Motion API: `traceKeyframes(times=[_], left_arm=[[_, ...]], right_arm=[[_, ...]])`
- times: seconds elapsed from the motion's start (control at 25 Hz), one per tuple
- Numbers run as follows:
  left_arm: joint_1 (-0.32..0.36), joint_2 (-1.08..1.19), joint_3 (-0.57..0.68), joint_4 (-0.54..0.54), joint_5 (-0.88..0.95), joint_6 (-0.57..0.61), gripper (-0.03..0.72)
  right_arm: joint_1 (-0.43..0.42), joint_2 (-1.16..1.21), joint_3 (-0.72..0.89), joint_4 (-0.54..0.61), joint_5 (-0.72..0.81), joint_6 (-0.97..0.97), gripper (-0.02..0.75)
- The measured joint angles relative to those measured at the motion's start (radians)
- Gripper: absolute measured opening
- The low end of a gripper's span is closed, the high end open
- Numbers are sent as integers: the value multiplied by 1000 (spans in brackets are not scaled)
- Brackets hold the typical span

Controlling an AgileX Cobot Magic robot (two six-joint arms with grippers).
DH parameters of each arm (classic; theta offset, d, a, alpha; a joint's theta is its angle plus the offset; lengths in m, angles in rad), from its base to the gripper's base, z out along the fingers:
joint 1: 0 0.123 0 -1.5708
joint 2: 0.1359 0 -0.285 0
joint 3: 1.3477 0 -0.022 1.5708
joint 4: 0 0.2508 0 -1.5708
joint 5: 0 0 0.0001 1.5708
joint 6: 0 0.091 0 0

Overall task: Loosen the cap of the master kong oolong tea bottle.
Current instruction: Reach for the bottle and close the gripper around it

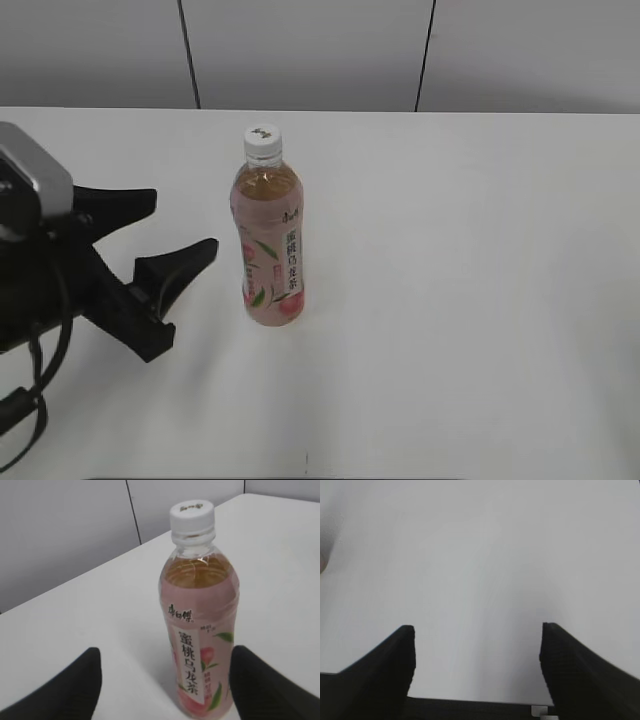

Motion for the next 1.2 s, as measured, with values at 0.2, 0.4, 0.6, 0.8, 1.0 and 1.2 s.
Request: traceKeyframes(times=[0.2, 0.4, 0.6, 0.8, 1.0, 1.2], left_arm=[[0, 156, 0, 85, -191, -62, 484], [0, 270, 0, 92, -318, -72, 484], [0, 373, -1, 88, -411, -74, 487], [0, 482, -11, 58, -445, -74, 505], [0, 555, -42, 103, -449, -74, 552], [0, 560, -51, 77, -453, -75, 587]], right_arm=[[0, 0, 0, 0, -2, 0, 586], [0, 0, 0, 0, -32, 0, 586], [0, 0, 0, 8, -70, 0, 586], [0, 1, 0, 84, -106, 0, 586], [0, 48, 0, 149, -108, 1, 586], [0, 106, 0, 183, -108, 1, 586]])
